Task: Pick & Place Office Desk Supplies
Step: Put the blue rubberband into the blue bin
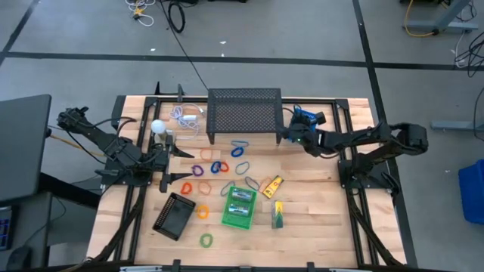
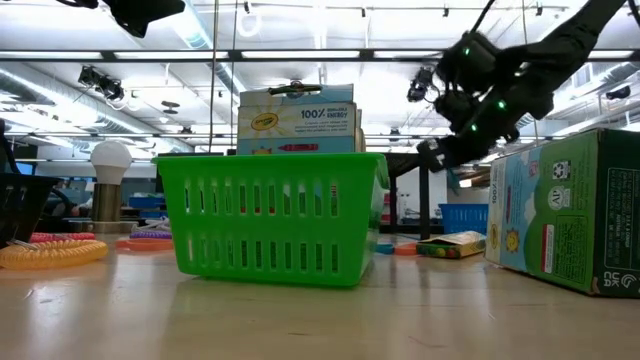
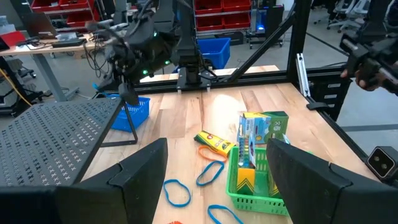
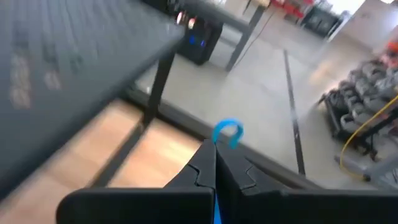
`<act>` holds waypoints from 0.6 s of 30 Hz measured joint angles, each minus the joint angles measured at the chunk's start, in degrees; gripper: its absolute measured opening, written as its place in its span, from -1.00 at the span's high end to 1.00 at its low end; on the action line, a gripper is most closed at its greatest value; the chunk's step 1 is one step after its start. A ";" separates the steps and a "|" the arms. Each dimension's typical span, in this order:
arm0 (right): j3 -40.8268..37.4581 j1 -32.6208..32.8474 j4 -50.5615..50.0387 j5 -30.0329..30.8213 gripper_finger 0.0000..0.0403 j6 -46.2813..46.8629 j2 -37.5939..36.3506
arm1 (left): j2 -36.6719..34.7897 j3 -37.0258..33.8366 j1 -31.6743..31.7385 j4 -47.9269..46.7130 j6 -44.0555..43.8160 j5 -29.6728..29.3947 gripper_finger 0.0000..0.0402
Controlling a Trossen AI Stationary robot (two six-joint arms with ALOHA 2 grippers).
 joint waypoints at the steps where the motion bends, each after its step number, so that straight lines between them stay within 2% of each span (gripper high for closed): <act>1: -0.02 -0.61 -1.20 -1.49 1.00 1.11 -0.03 | 0.00 -0.01 0.01 -0.01 0.00 0.00 -0.41; 4: -0.02 -2.27 -4.22 -5.67 1.00 4.38 -0.37 | 0.00 0.00 0.00 0.00 0.00 0.00 -0.41; 18: -0.02 -4.74 -20.42 -15.58 1.00 11.96 -4.98 | -0.02 0.00 0.02 -0.64 -0.24 0.02 -0.41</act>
